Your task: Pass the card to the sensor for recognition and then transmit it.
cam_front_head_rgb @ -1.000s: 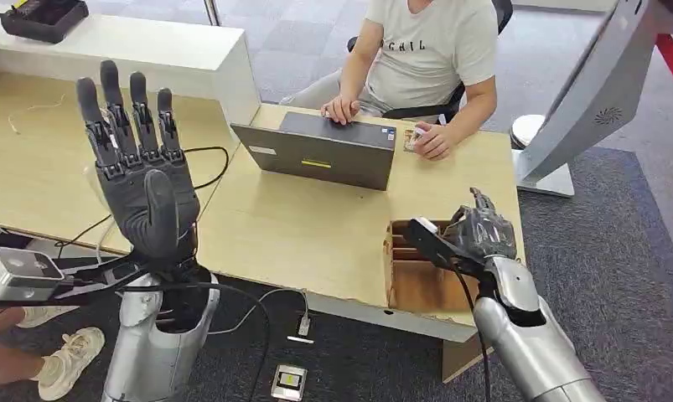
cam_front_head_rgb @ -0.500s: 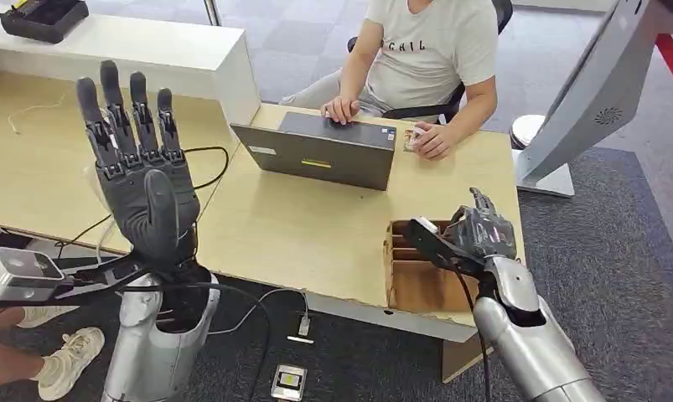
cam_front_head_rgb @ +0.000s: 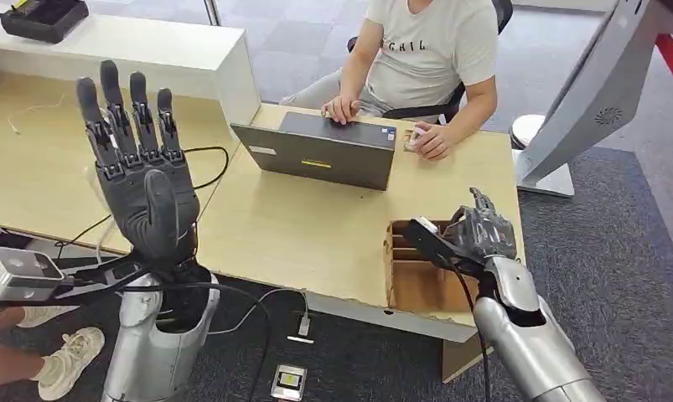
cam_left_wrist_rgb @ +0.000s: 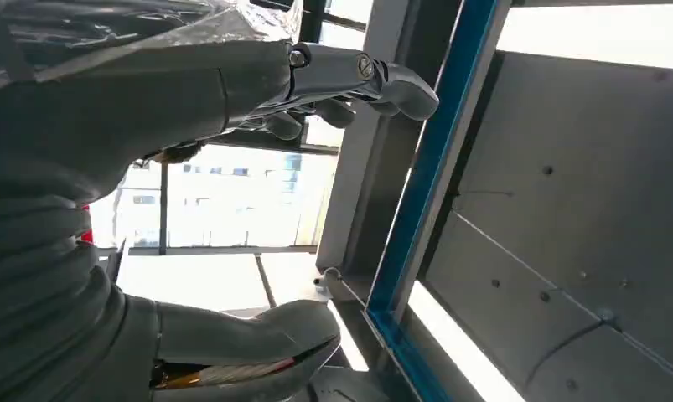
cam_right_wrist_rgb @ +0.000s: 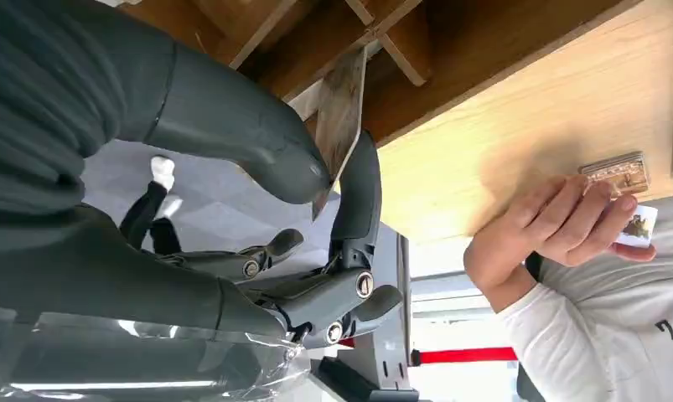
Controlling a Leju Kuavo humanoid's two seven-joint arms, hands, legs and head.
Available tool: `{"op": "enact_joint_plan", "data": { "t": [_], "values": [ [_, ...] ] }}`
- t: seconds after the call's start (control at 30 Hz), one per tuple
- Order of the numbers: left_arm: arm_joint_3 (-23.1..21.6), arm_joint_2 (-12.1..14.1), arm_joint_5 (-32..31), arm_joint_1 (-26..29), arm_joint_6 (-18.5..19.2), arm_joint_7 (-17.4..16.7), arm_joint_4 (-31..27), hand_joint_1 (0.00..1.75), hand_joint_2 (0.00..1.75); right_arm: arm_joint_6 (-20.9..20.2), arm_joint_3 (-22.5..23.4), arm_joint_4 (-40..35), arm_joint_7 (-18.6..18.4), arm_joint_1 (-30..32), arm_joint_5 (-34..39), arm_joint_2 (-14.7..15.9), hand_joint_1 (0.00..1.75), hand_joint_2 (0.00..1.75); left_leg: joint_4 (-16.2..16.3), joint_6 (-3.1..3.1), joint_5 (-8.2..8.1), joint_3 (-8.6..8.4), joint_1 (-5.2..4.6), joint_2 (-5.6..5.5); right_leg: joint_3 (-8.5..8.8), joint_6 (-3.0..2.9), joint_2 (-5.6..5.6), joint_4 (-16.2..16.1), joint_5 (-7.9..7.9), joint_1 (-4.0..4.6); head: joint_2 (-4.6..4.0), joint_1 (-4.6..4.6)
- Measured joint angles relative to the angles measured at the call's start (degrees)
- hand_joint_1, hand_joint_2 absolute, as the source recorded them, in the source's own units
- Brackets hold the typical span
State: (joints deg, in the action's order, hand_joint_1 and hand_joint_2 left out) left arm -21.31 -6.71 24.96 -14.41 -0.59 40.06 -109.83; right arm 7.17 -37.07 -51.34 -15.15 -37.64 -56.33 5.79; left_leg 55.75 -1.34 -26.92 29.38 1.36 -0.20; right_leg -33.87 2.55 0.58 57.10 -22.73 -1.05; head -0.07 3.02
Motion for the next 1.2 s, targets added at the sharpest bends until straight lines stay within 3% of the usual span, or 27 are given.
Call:
{"op": "enact_joint_plan", "data": {
  "t": [0.1, 0.2, 0.23, 0.33, 0.63, 1.2],
  "values": [
    [0.02, -0.02, -0.13, 0.03, 0.54, 0.0, 0.0, 0.0, 1.75, 1.76, 0.02, -0.36, 0.24, 0.02, 0.35, 0.02, 1.75, 1.75, 0.02, 0.0, 0.0, 0.0, 0.0, 0.0, 0.0, 0.02, 0.0, 0.0, 0.02, 0.0, 0.0, -0.02],
    [0.68, -0.15, -0.72, 0.57, 4.04, 0.0, 0.02, 0.0, 1.75, 15.2, 1.42, -8.52, 0.27, -0.3, 1.29, 1.33, 1.75, 1.75, 0.02, 0.0, 0.01, 0.07, -0.04, 0.02, -0.11, 0.03, 0.02, 0.01, 0.03, -0.04, 0.0, 0.0],
    [0.92, -0.22, -0.74, 0.58, 4.5, 0.0, 0.04, 0.0, 1.75, 17.46, 1.96, -10.44, -0.35, -1.08, 1.4, 1.57, 1.75, 1.75, 0.02, 0.0, 0.0, 0.03, -0.03, 0.05, -0.1, 0.03, 0.04, 0.0, 0.03, -0.03, 0.0, 0.0],
    [1.47, -0.33, -0.87, 0.69, 5.01, 0.0, 0.04, 0.0, 1.75, 14.44, 2.97, -15.86, -0.92, -1.19, 1.4, 2.62, 1.75, 1.75, 0.02, 0.0, 0.0, 0.07, -0.03, 0.02, -0.07, 0.03, 0.02, 0.0, 0.02, -0.03, 0.0, -0.02],
    [2.12, -0.52, -0.92, 0.8, 4.96, 0.0, 0.04, 0.0, 1.75, 14.88, 4.39, -23.69, 0.0, 0.19, 0.66, 3.67, 1.75, 1.75, 0.01, 0.01, 0.0, 0.06, -0.04, 0.03, -0.09, 0.03, 0.03, 0.0, 0.02, -0.04, 0.0, 0.0],
    [2.73, -0.94, -0.66, 1.09, 4.46, 0.0, 0.02, 0.0, 1.75, 14.25, 4.81, -26.31, 1.38, -0.46, 1.84, 3.74, 1.75, 1.75, 0.01, 0.01, 0.0, 0.1, -0.03, 0.02, -0.08, 0.03, 0.02, 0.0, 0.02, -0.04, 0.0, -0.02]
  ]
}}
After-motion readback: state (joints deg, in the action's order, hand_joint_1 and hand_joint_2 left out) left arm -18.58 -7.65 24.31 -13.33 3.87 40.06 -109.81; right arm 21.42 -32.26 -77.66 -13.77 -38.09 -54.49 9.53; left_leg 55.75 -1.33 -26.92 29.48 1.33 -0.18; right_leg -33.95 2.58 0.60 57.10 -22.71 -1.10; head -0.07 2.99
